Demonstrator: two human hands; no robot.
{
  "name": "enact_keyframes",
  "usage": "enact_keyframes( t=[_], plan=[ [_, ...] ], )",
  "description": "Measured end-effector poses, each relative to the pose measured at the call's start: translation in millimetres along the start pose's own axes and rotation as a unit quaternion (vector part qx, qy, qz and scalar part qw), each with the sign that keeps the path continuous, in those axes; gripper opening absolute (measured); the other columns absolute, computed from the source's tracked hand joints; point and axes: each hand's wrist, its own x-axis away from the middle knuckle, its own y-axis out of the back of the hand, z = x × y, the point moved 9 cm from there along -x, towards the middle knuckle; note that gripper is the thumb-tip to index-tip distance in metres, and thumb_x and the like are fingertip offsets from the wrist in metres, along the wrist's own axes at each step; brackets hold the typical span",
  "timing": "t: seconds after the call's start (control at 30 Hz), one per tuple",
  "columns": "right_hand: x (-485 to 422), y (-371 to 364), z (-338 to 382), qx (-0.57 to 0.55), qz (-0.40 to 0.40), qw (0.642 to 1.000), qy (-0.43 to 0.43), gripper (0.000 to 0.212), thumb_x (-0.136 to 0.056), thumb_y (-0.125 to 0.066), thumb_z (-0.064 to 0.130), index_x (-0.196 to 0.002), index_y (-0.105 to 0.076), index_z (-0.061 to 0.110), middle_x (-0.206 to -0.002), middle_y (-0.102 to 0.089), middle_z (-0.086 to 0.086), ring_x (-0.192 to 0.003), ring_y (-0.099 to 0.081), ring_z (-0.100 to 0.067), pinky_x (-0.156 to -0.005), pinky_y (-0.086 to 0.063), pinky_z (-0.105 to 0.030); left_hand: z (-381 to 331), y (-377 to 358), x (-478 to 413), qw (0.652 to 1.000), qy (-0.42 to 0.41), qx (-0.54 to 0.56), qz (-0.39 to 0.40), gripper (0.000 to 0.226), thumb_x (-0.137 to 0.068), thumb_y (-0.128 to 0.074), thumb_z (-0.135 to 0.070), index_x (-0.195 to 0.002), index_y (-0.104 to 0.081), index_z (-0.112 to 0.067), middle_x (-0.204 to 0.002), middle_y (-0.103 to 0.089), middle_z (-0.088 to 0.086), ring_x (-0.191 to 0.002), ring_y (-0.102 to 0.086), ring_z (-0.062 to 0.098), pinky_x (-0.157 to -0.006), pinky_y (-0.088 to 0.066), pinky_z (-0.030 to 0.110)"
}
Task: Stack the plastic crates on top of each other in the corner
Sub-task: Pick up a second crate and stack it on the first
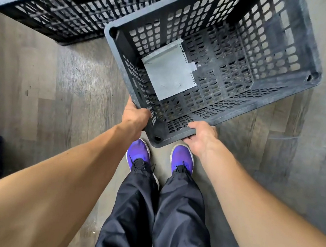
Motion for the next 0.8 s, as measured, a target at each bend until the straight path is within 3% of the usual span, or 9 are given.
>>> enact_keyframes(
  t=[0.13,0.3,0.4,0.5,0.63,0.7,0.8],
  plan=[
    [10.1,3.1,7.1,-0.006,-0.003,1.000,-0.007,0.044,-0.078,-0.049,-0.017,-0.116,-0.045,0.006,-0.112,-0.060,-0.028,-0.098,-0.065,-0.043,-0.089,-0.049,-0.065,-5.8,-0.8,12.6,1.000,-0.001,0.021,-0.015,0.053,-0.078,-0.051,0.010,-0.111,-0.055,-0.031,-0.106,-0.072,0.001,-0.102,-0.068,0.027,-0.093,-0.055,0.048],
    [39.7,12.4,15.8,-0.017,0.004,1.000,-0.012,0.033,-0.080,-0.043,-0.019,-0.091,-0.041,0.012,-0.095,-0.056,-0.023,-0.092,-0.064,-0.043,-0.088,-0.050,-0.063,-14.4,9.9,41.4,0.999,-0.002,0.020,-0.028,0.052,-0.076,-0.049,0.010,-0.111,-0.057,-0.028,-0.100,-0.073,0.000,-0.097,-0.070,0.028,-0.088,-0.058,0.046],
    [66.7,20.9,14.4,-0.013,0.005,1.000,-0.021,0.035,-0.080,-0.043,-0.019,-0.100,-0.042,0.010,-0.098,-0.057,-0.024,-0.081,-0.062,-0.039,-0.085,-0.052,-0.061,-17.1,20.9,69.2,0.999,0.005,0.024,-0.027,0.056,-0.076,-0.048,0.013,-0.120,-0.057,-0.021,-0.100,-0.073,0.002,-0.088,-0.070,0.025,-0.075,-0.060,0.037],
    [94.9,31.8,11.3,-0.012,0.008,1.000,-0.018,0.044,-0.079,-0.045,-0.017,-0.113,-0.043,0.011,-0.103,-0.057,-0.027,-0.077,-0.063,-0.037,-0.083,-0.052,-0.061,-23.0,31.7,106.5,0.999,0.004,0.033,-0.029,0.052,-0.077,-0.048,0.015,-0.115,-0.057,-0.020,-0.096,-0.072,0.004,-0.082,-0.068,0.024,-0.062,-0.058,0.031],
    [147.6,46.8,10.4,0.021,0.027,0.999,-0.005,0.047,-0.073,-0.052,-0.008,-0.115,-0.044,0.012,-0.121,-0.055,-0.027,-0.088,-0.068,-0.041,-0.083,-0.053,-0.062,-37.9,49.2,167.9,0.998,-0.003,0.062,-0.024,0.045,-0.080,-0.048,0.019,-0.107,-0.055,-0.016,-0.088,-0.069,0.008,-0.066,-0.062,0.023,-0.040,-0.053,0.025],
    [179.2,53.5,19.8,0.035,0.044,0.998,0.012,0.035,-0.076,-0.051,-0.008,-0.104,-0.044,0.011,-0.123,-0.053,-0.029,-0.095,-0.067,-0.042,-0.079,-0.056,-0.058,-46.1,58.6,197.9,0.997,-0.006,0.077,-0.026,0.044,-0.080,-0.049,0.020,-0.107,-0.055,-0.015,-0.090,-0.068,0.010,-0.067,-0.062,0.023,-0.038,-0.050,0.023],
    [236.9,59.3,38.9,0.063,0.087,0.994,0.032,0.028,-0.080,-0.047,-0.010,-0.094,-0.039,0.013,-0.114,-0.051,-0.026,-0.083,-0.061,-0.035,-0.062,-0.057,-0.046,-57.6,81.2,245.7,0.995,-0.004,0.087,-0.043,0.043,-0.078,-0.050,0.019,-0.104,-0.055,-0.015,-0.091,-0.070,0.008,-0.070,-0.065,0.023,-0.043,-0.053,0.027]
  ],
)
